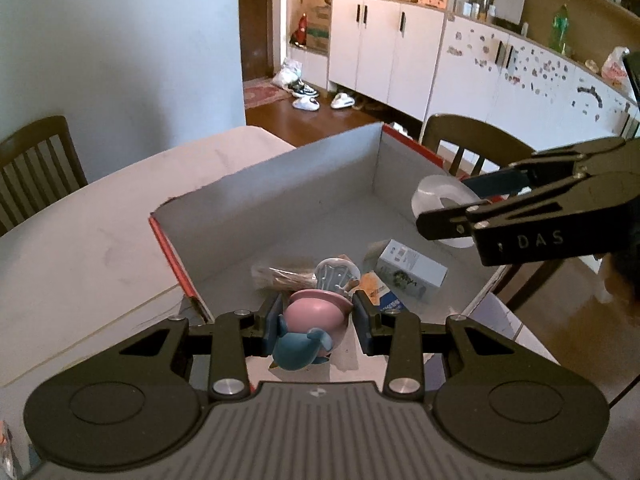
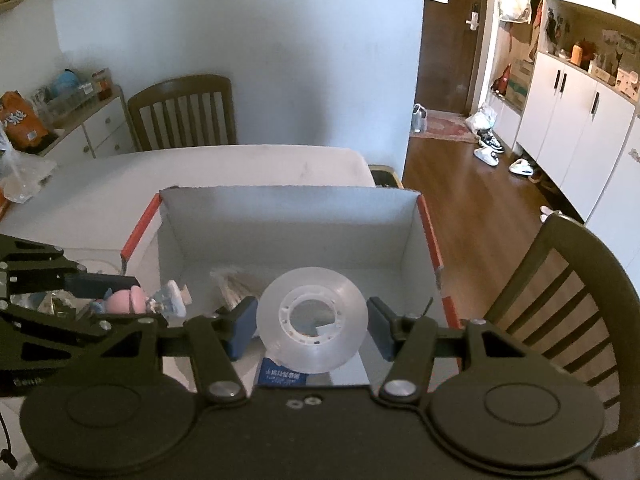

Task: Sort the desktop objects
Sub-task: 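Carry the pink toy and tape roll over the red shoebox with both tools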

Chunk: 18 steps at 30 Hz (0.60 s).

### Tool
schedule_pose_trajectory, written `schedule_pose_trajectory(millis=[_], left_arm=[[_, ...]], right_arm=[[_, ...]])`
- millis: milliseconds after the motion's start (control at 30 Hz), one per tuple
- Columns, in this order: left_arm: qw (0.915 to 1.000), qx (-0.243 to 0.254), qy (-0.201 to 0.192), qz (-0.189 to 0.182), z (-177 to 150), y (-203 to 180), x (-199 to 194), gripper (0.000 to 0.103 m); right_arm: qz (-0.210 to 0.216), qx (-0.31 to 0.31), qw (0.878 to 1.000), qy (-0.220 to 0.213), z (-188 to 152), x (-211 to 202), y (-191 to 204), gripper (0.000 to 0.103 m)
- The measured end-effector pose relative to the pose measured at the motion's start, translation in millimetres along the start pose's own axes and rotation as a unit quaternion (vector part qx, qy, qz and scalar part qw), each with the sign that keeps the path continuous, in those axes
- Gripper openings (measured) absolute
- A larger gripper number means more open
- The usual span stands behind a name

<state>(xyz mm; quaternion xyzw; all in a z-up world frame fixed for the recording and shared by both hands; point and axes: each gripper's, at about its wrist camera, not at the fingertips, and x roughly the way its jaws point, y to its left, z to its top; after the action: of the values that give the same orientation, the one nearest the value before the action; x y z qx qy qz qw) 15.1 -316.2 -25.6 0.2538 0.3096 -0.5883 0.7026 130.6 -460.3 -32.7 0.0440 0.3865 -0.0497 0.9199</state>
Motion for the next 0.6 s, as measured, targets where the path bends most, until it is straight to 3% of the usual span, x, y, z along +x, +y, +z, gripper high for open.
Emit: schedule_pose_trajectory(millis=[600], left_arm=[[0.9965,0.005,0.082,-0.018,13,6,58,0.036]], right_arm=[[0.013,0.002,0.998,0.057,18,69,-6,0.058]])
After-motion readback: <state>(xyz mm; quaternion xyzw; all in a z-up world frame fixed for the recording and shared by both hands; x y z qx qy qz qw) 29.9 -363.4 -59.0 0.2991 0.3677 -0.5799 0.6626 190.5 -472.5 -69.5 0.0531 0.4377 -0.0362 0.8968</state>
